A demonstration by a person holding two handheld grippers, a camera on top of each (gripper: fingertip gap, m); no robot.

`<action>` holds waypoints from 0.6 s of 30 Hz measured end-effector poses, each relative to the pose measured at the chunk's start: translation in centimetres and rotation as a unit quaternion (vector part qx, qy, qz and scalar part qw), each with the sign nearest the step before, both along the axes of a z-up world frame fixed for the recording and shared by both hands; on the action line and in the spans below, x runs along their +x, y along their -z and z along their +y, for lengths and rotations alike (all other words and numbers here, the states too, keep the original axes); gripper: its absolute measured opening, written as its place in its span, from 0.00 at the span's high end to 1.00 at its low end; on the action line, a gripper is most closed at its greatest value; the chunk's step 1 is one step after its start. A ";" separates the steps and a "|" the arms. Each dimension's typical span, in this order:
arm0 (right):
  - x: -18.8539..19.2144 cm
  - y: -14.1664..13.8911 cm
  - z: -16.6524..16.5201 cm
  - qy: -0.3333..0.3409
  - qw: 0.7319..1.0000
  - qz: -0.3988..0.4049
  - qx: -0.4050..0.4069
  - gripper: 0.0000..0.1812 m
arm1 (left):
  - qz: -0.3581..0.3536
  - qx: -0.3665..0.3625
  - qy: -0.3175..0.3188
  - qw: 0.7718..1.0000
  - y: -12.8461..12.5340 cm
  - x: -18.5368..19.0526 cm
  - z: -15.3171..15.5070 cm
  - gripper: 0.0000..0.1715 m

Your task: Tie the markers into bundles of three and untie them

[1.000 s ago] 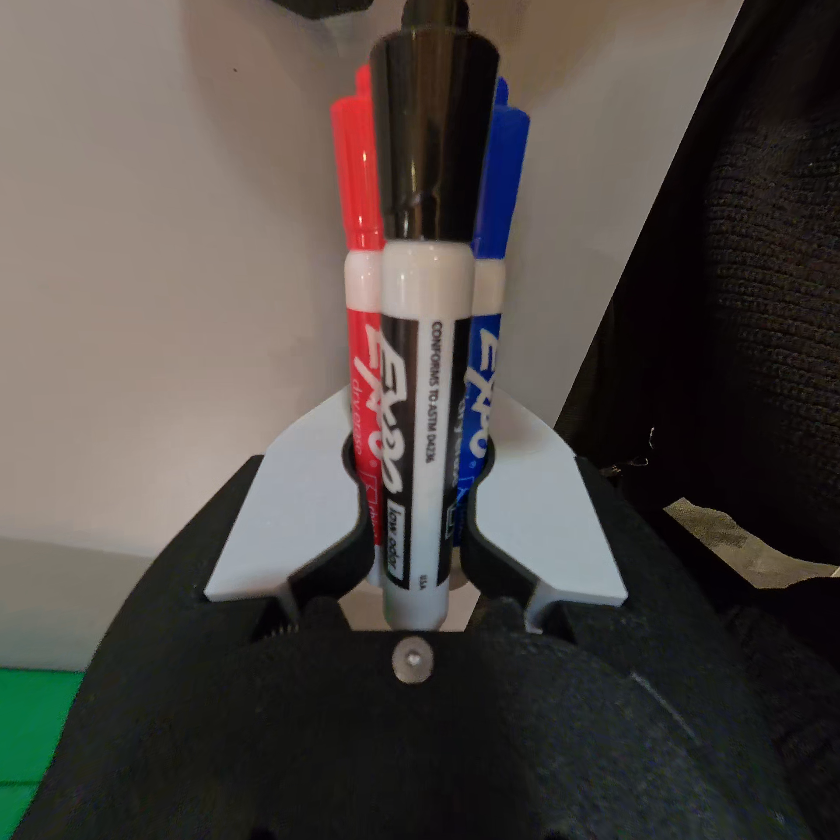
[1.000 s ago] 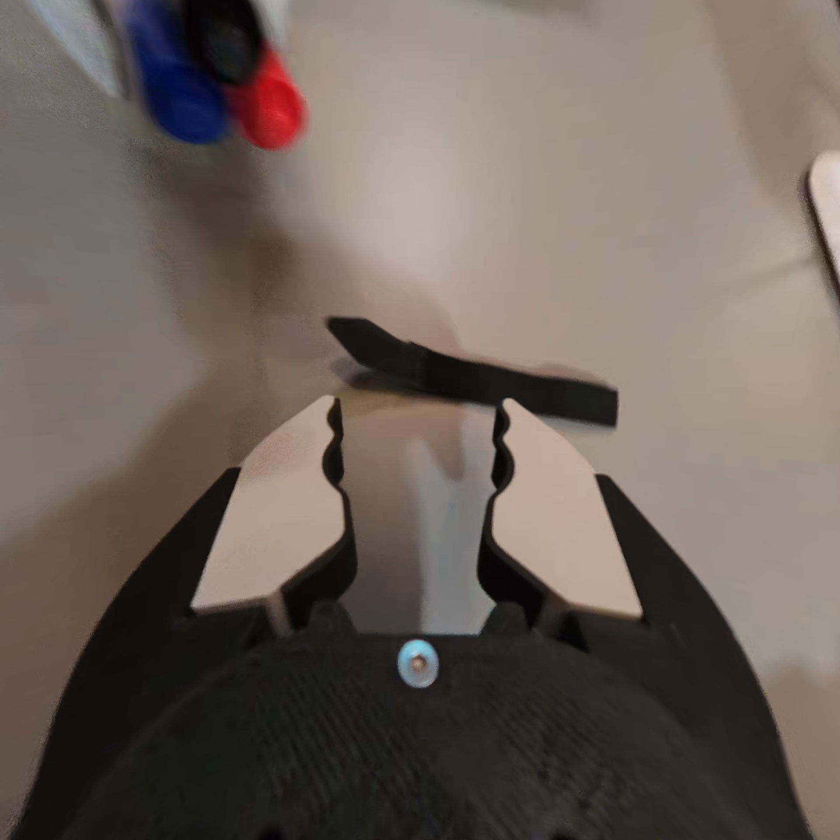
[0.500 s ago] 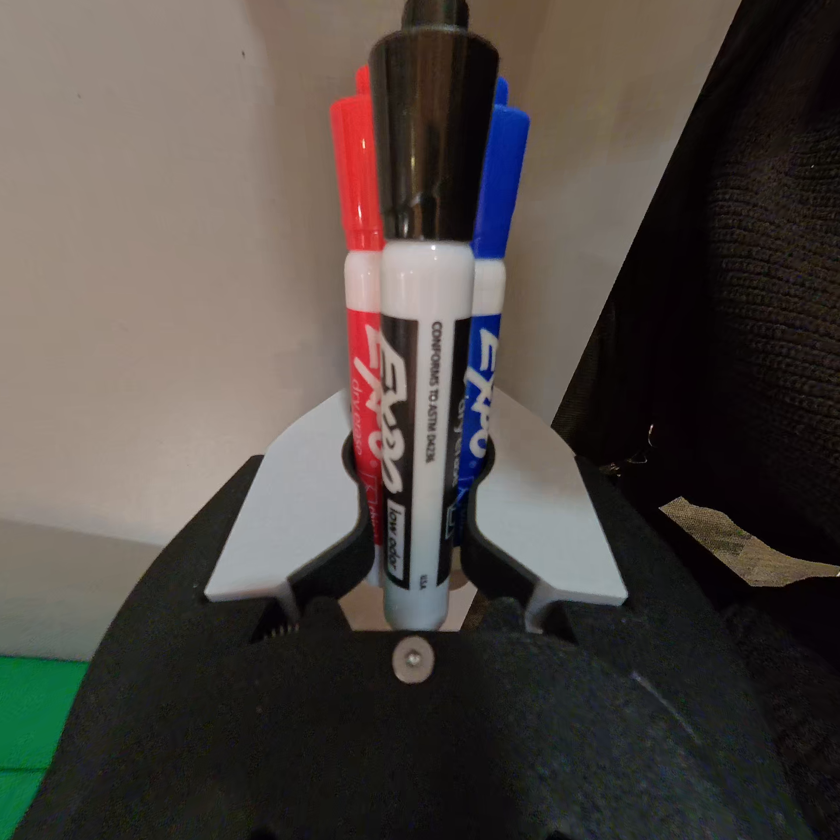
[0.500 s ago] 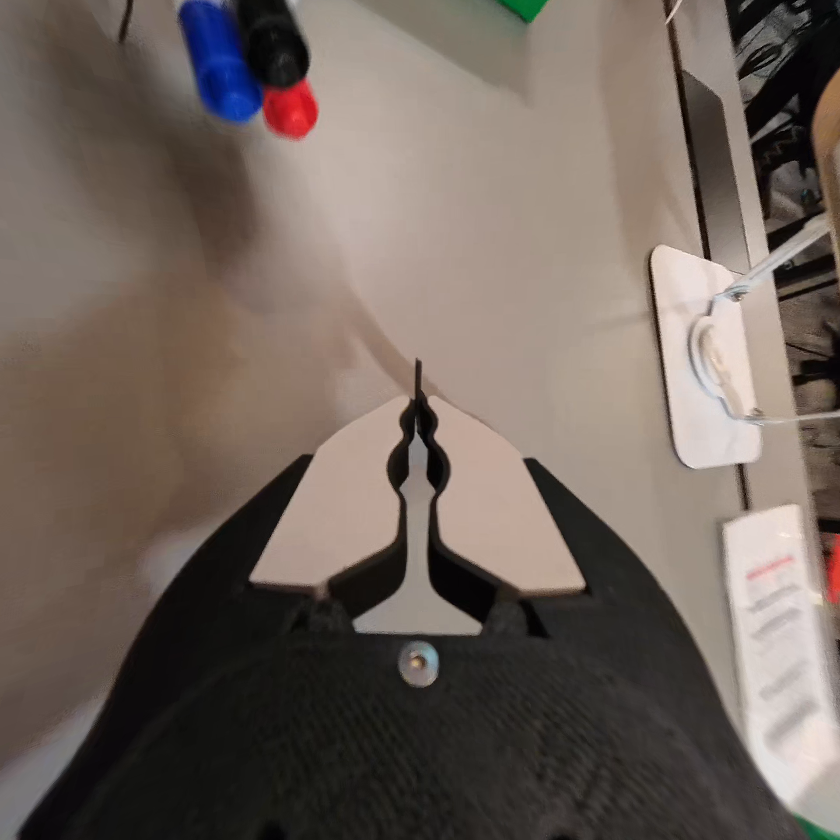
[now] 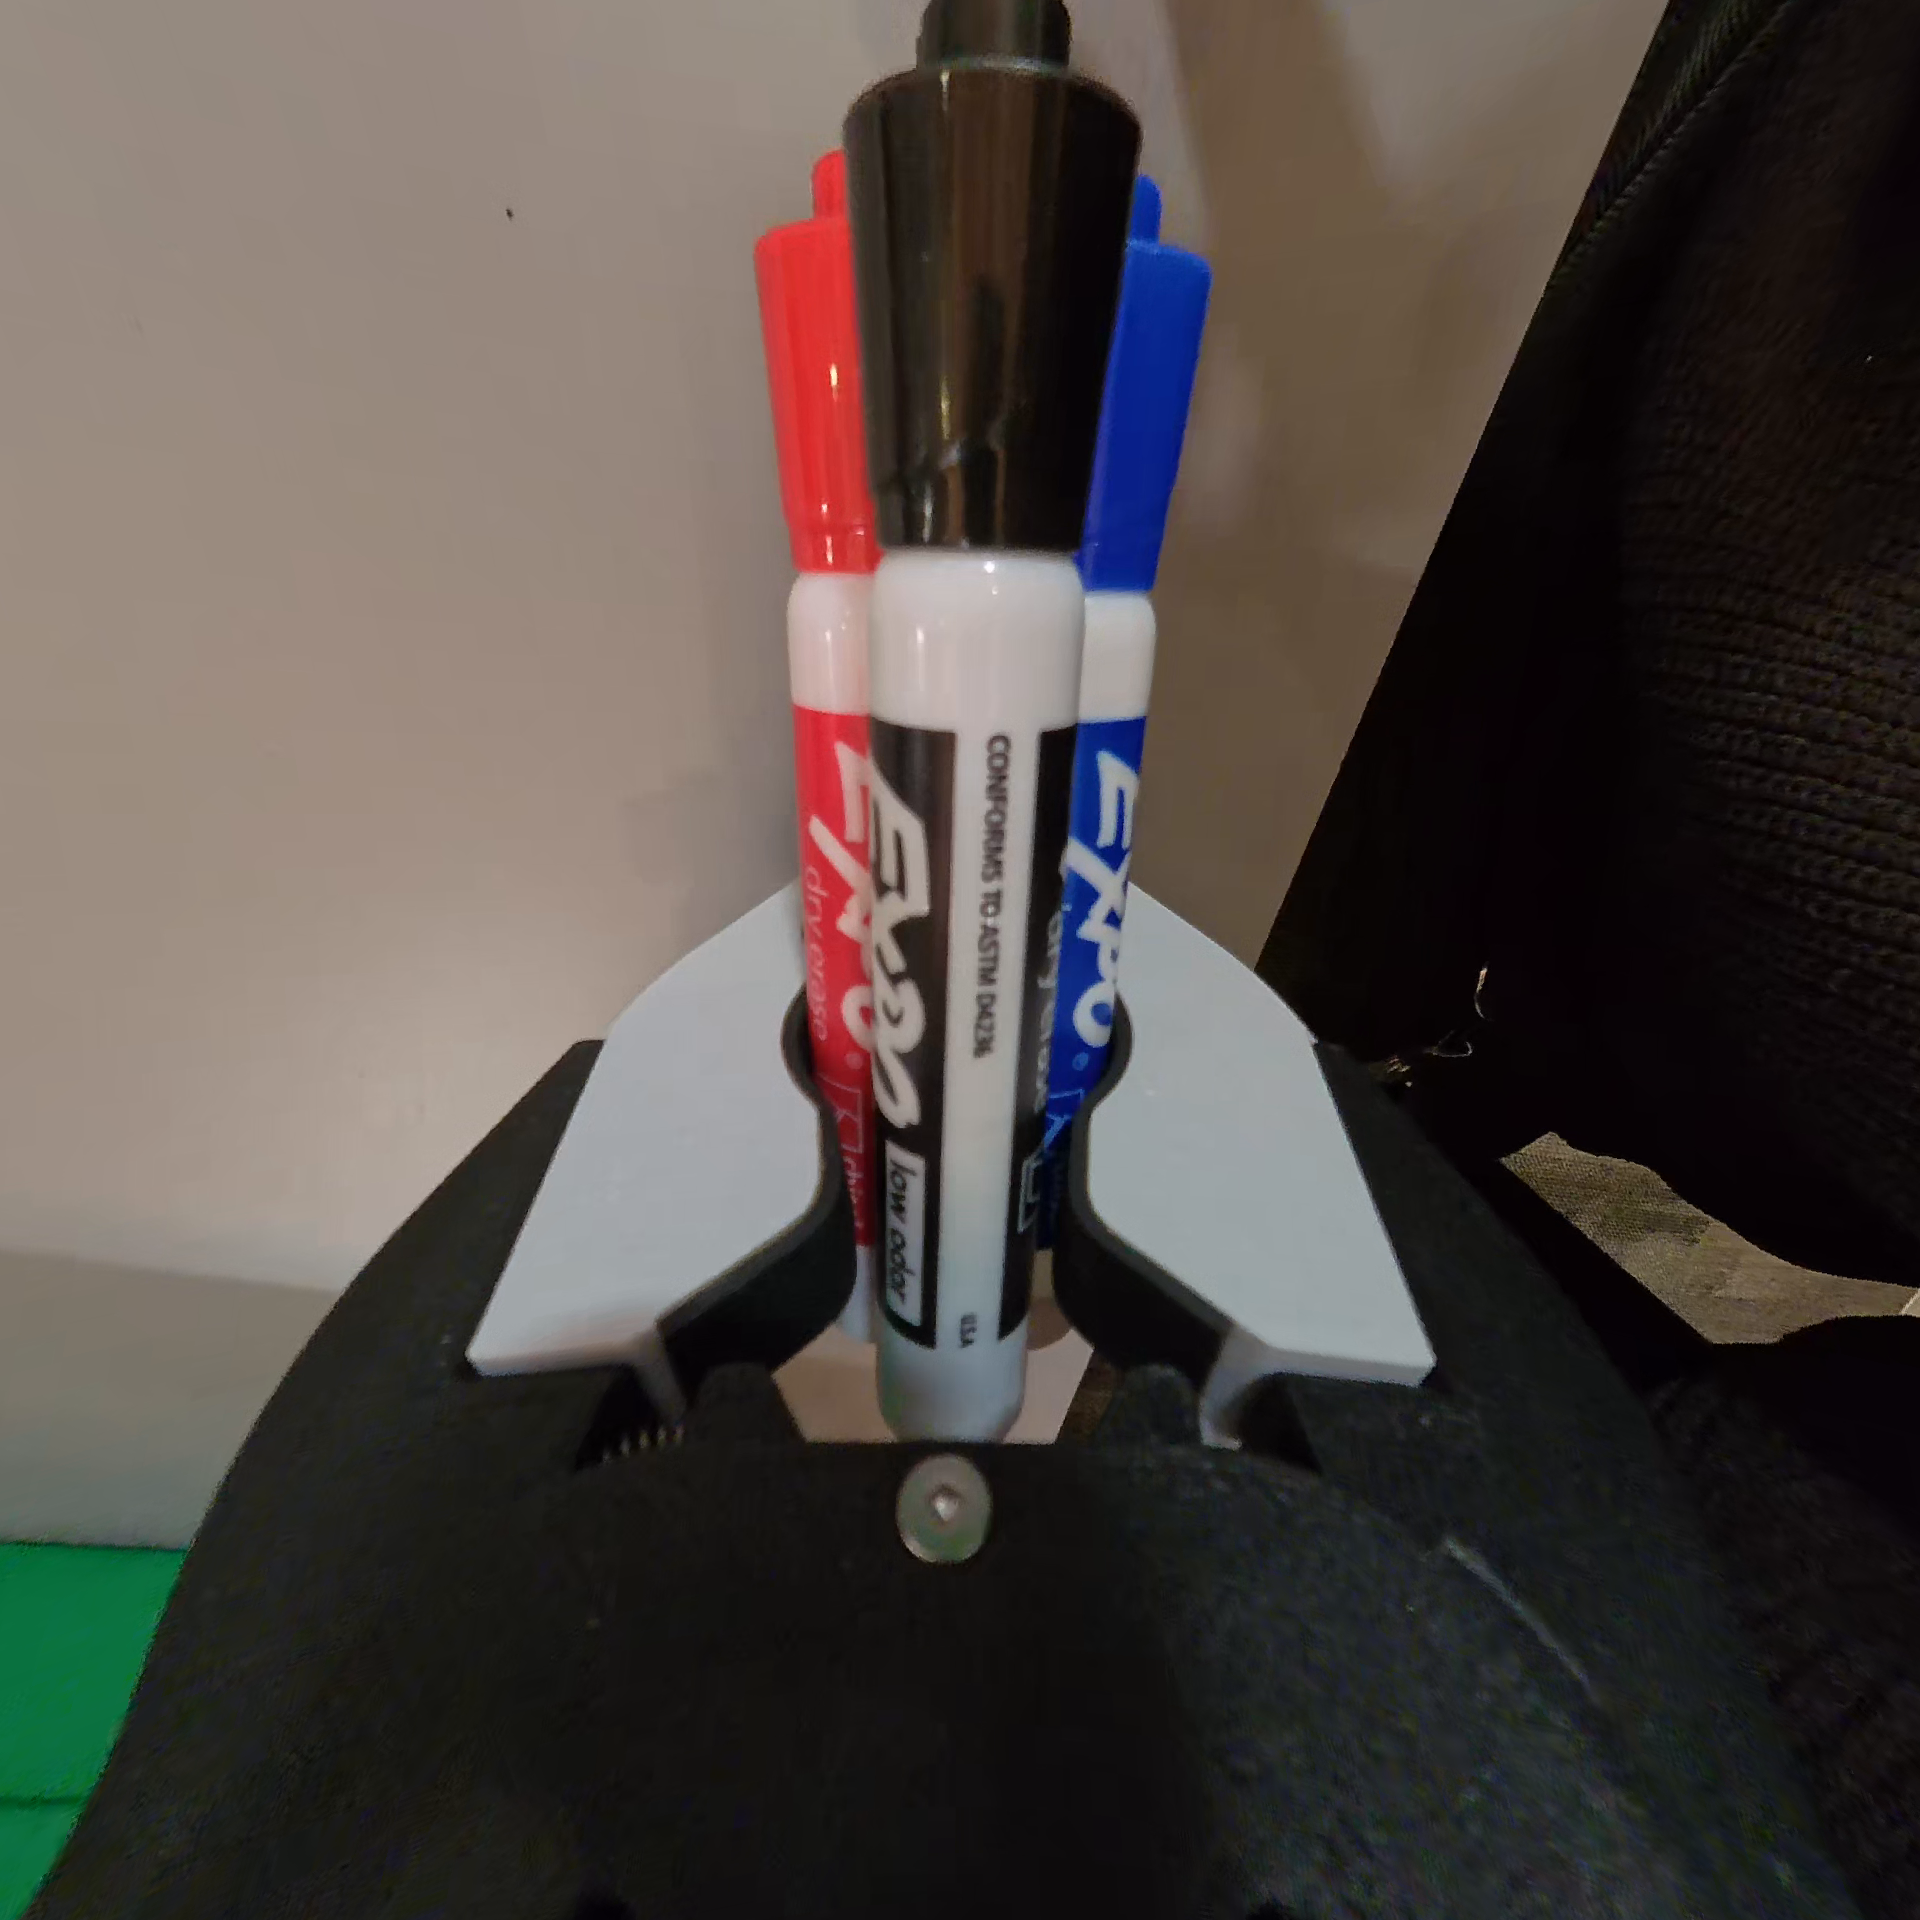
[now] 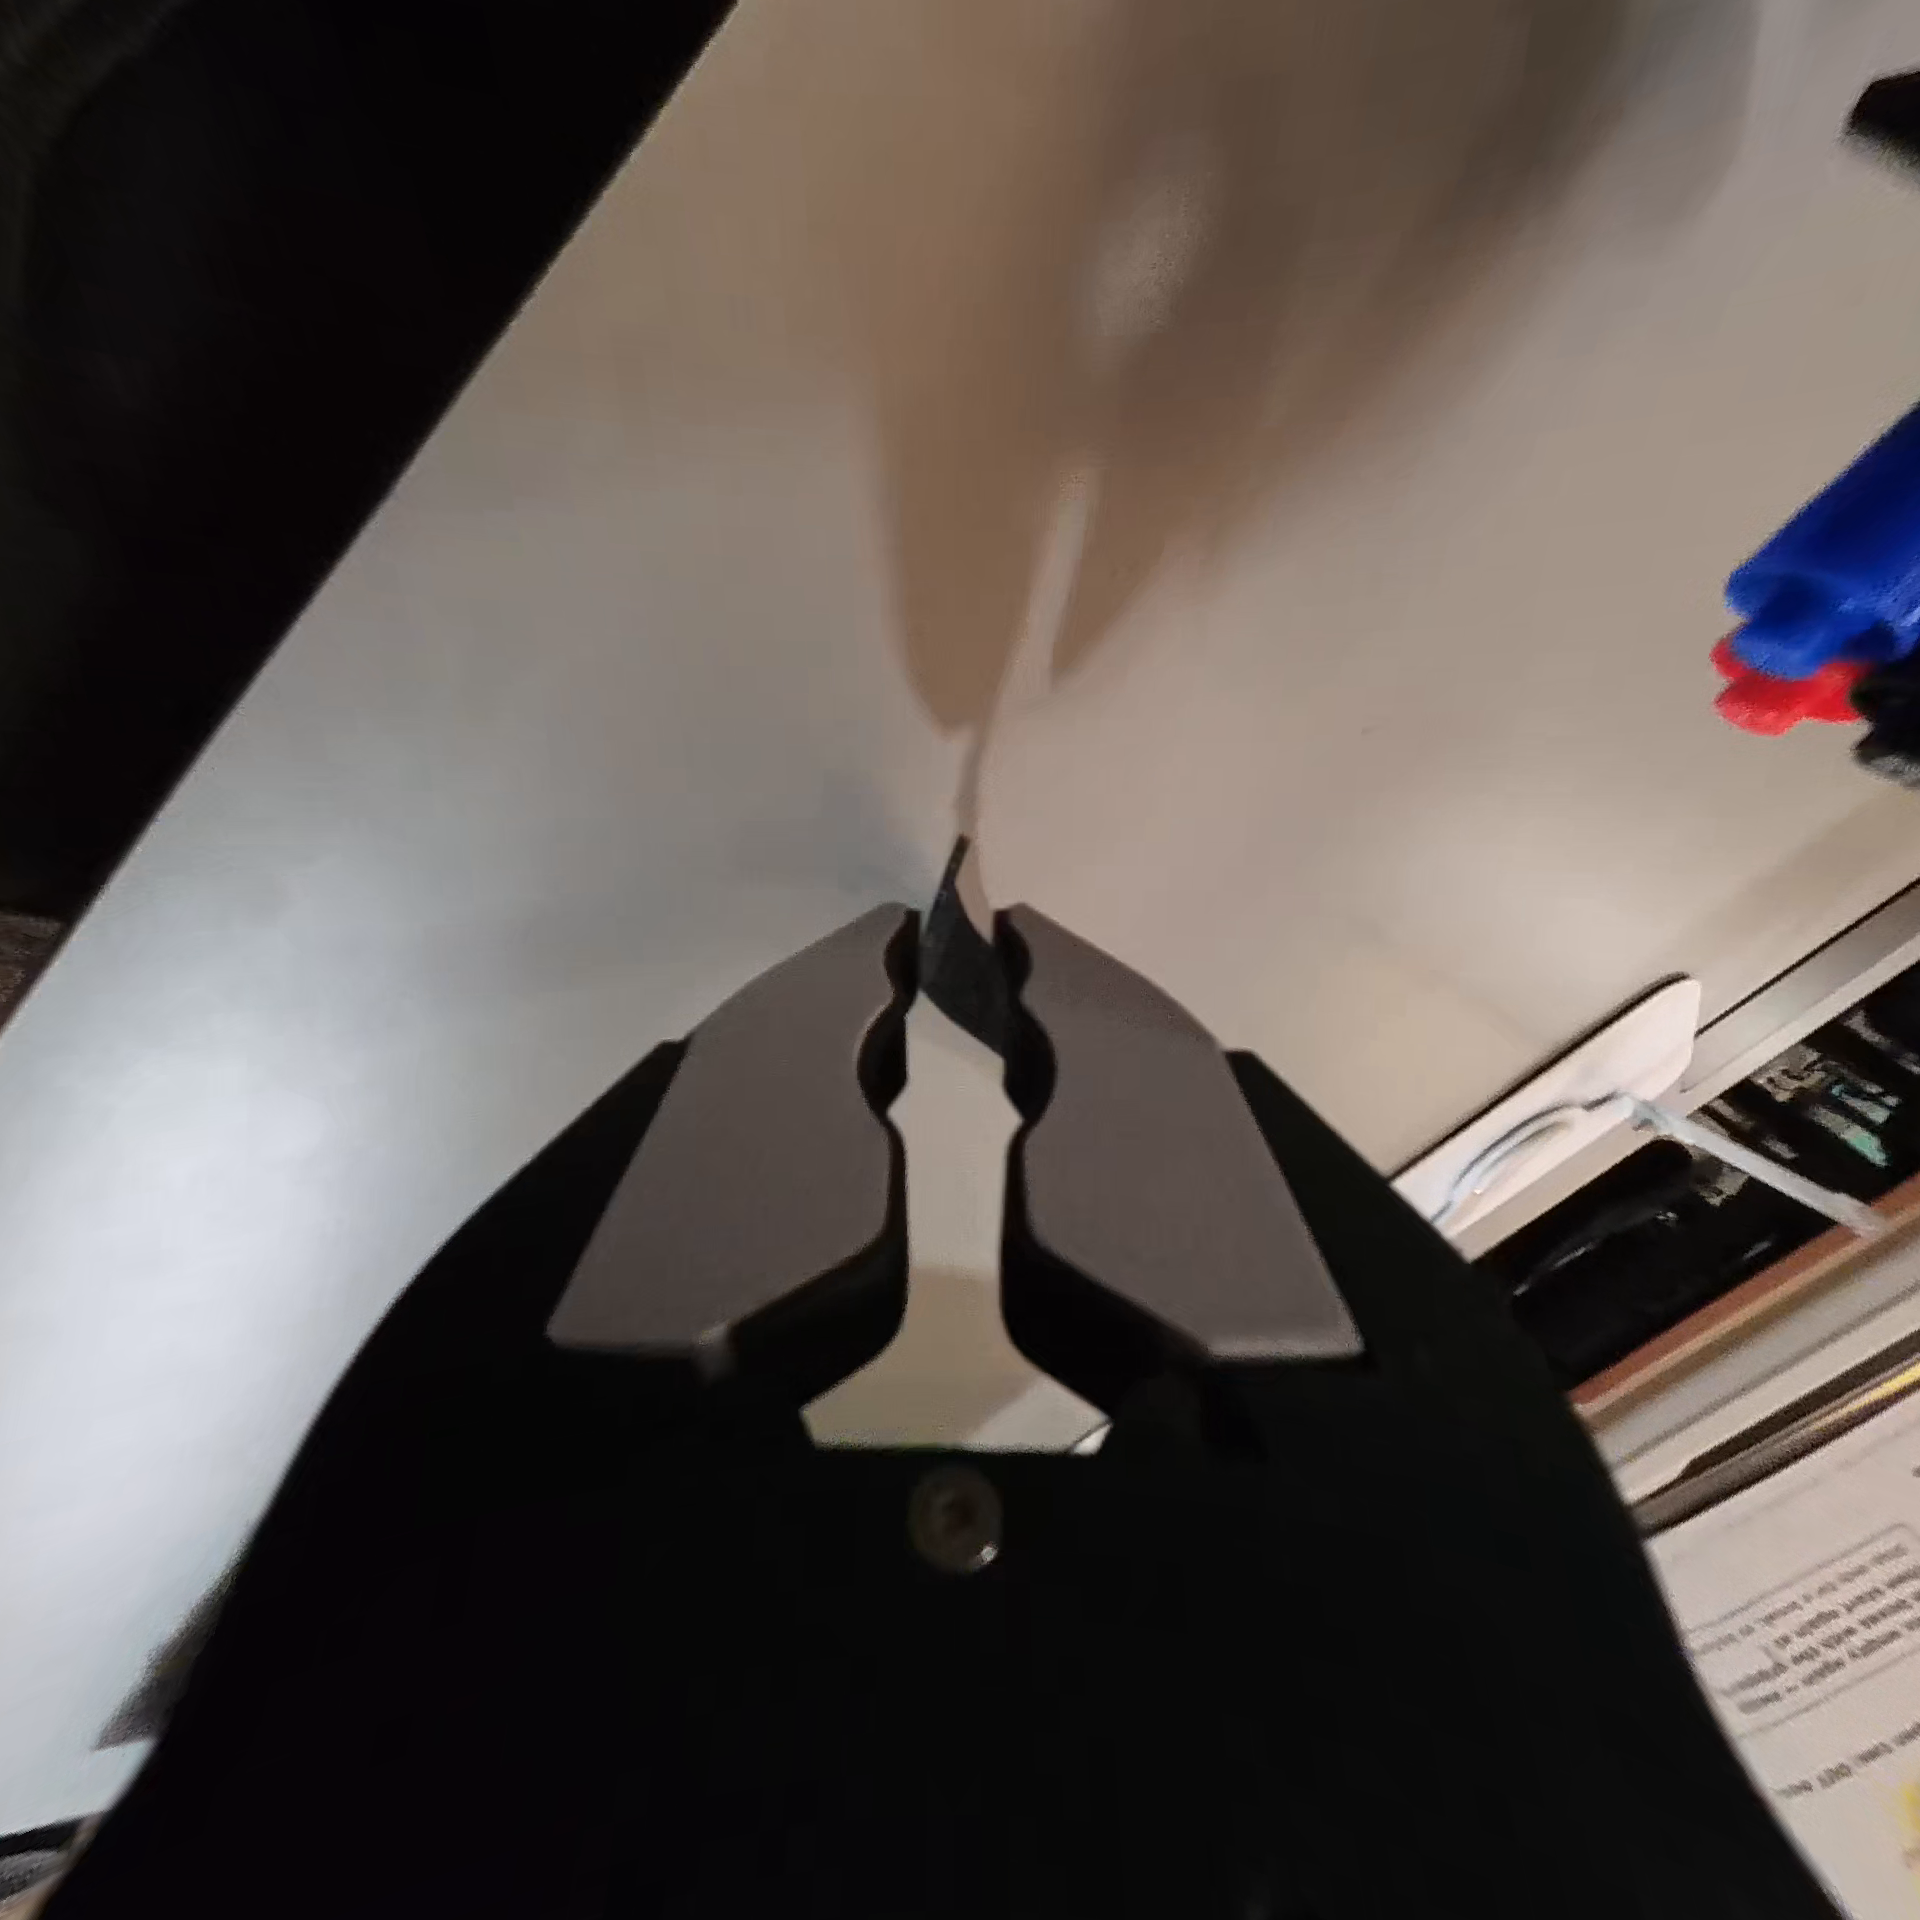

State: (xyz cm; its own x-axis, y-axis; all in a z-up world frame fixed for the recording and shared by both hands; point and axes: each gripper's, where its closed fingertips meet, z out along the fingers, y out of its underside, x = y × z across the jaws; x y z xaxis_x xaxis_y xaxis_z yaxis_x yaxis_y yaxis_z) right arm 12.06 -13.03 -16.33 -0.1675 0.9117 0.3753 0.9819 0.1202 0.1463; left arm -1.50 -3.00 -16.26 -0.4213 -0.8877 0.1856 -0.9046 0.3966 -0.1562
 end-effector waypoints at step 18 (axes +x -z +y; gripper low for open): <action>-0.8 -1.3 2.1 0.290 0.899 0.313 0.094 0.71 | -0.001 -0.002 -0.003 1.000 0.0 -0.2 0.2 0.72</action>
State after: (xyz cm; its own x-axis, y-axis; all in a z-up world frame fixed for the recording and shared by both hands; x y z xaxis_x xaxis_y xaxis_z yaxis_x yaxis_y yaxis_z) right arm 11.25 -10.97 -15.00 0.6138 0.6878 0.3876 0.7684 -0.4075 -0.4935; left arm -1.66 -2.83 -16.22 -0.4171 -0.8890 0.1889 -0.9063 0.3912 -0.1601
